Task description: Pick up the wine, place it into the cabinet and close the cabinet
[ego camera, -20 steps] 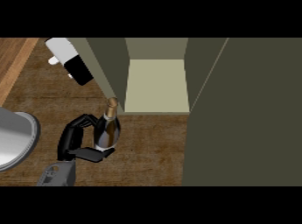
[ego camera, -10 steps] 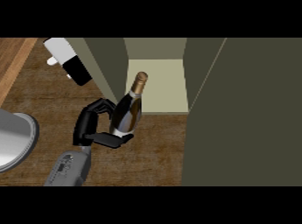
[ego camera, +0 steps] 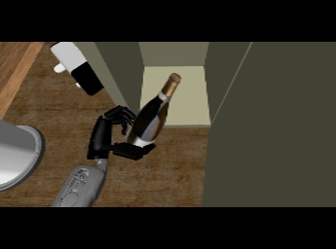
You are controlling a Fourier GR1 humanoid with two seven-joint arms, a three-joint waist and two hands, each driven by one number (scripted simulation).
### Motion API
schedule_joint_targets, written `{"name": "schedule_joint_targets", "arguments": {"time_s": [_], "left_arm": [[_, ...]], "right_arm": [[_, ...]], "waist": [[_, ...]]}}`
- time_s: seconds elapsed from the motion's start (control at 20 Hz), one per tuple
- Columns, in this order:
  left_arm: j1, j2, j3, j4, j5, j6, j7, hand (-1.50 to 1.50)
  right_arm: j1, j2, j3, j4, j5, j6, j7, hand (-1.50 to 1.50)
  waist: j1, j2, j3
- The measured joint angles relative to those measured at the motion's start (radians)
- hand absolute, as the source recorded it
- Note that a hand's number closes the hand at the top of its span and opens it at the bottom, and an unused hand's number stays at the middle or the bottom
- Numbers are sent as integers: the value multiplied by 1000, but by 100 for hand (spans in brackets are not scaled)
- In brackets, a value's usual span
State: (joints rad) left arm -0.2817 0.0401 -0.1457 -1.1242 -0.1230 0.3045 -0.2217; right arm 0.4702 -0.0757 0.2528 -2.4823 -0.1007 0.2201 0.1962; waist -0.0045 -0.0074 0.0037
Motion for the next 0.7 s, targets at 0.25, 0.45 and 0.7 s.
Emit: {"name": "schedule_joint_targets", "arguments": {"time_s": [0.25,0.45,0.7], "left_arm": [[-7,19,-50,-2,48,85,33,150],[-5,30,-84,-13,70,146,70,150],[-5,37,-108,-22,53,229,126,150]], "right_arm": [[-29,5,-9,7,-2,-1,14,-150],[-30,8,-15,9,-7,7,7,-150],[-16,8,-14,14,-12,26,-10,-150]], "waist": [[-3,0,1],[-9,-2,3],[-19,-5,5]]}}
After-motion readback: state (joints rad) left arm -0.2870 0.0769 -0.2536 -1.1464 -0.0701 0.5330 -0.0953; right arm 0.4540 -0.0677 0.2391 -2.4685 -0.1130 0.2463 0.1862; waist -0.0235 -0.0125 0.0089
